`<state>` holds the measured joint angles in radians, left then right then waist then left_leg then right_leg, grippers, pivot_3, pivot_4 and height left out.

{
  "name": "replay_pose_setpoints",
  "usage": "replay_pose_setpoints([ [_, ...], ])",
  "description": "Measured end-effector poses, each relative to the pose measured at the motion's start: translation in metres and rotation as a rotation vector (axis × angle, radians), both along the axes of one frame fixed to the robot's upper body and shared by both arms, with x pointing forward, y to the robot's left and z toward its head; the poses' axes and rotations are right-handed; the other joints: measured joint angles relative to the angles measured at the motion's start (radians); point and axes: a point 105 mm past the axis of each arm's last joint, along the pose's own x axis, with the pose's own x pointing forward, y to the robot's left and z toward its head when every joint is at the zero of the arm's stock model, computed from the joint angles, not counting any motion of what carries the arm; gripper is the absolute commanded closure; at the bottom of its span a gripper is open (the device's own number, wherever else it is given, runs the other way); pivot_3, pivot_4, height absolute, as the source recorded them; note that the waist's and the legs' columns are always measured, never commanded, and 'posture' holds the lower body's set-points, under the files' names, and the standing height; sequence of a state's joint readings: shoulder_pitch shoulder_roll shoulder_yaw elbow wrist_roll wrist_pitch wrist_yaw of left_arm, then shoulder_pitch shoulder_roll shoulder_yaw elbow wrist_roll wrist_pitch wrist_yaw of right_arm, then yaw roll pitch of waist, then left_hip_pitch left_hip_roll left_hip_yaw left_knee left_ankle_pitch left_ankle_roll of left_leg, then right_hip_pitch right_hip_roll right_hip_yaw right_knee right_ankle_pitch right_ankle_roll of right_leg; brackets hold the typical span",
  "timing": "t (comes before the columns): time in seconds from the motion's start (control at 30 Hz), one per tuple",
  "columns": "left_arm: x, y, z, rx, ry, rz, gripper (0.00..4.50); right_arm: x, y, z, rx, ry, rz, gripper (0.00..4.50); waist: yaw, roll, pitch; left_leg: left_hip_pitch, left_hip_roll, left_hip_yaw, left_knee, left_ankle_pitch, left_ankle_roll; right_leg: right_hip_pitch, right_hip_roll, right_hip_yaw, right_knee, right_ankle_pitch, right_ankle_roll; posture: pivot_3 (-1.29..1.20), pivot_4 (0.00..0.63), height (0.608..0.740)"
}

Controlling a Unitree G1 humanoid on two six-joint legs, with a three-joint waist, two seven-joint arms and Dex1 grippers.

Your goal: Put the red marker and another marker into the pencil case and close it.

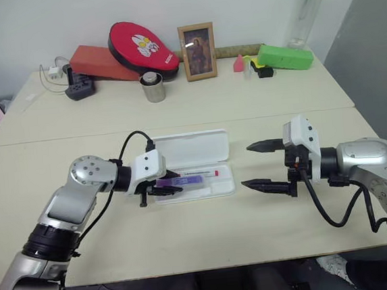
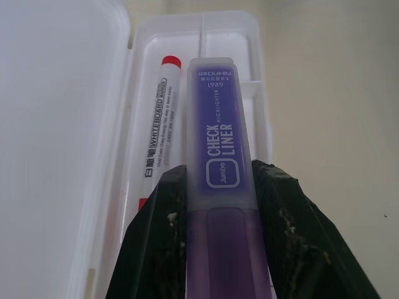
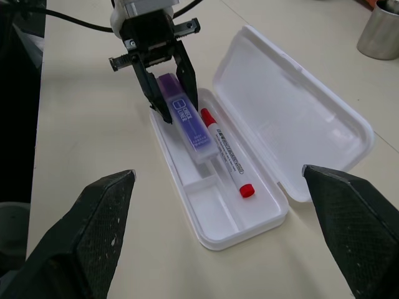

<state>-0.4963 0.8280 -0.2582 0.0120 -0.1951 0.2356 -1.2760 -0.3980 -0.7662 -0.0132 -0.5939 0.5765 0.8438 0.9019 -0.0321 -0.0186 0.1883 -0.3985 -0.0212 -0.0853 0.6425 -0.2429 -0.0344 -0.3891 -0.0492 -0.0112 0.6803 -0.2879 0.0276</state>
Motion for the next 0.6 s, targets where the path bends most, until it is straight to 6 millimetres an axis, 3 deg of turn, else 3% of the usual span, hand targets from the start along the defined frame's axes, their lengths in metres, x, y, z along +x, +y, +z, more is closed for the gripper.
replay_pose_setpoints([
  [0.5, -0.0012, 0.0039, -0.0067, 0.037, 0.045, 0.018, 3.30, -0.0029, -0.0015, -0.0035, 0.002, 0.021, -0.020, 0.00, 0.002, 0.000, 0.000, 0.000, 0.000, 0.000, 0.001, 0.000, 0.000, 0.000, 0.000, 0.000, 0.000, 0.000, 0.000, 0.00, 0.150, 0.740],
  [0.6, -0.0012, 0.0047, -0.0079, 0.043, 0.046, 0.020, 2.43, -0.0029, -0.0015, -0.0034, 0.002, 0.020, -0.020, 0.00, 0.002, 0.000, 0.000, 0.000, 0.000, 0.000, 0.001, 0.000, 0.000, 0.000, 0.000, 0.000, 0.000, 0.000, 0.000, 0.00, 0.150, 0.740],
])
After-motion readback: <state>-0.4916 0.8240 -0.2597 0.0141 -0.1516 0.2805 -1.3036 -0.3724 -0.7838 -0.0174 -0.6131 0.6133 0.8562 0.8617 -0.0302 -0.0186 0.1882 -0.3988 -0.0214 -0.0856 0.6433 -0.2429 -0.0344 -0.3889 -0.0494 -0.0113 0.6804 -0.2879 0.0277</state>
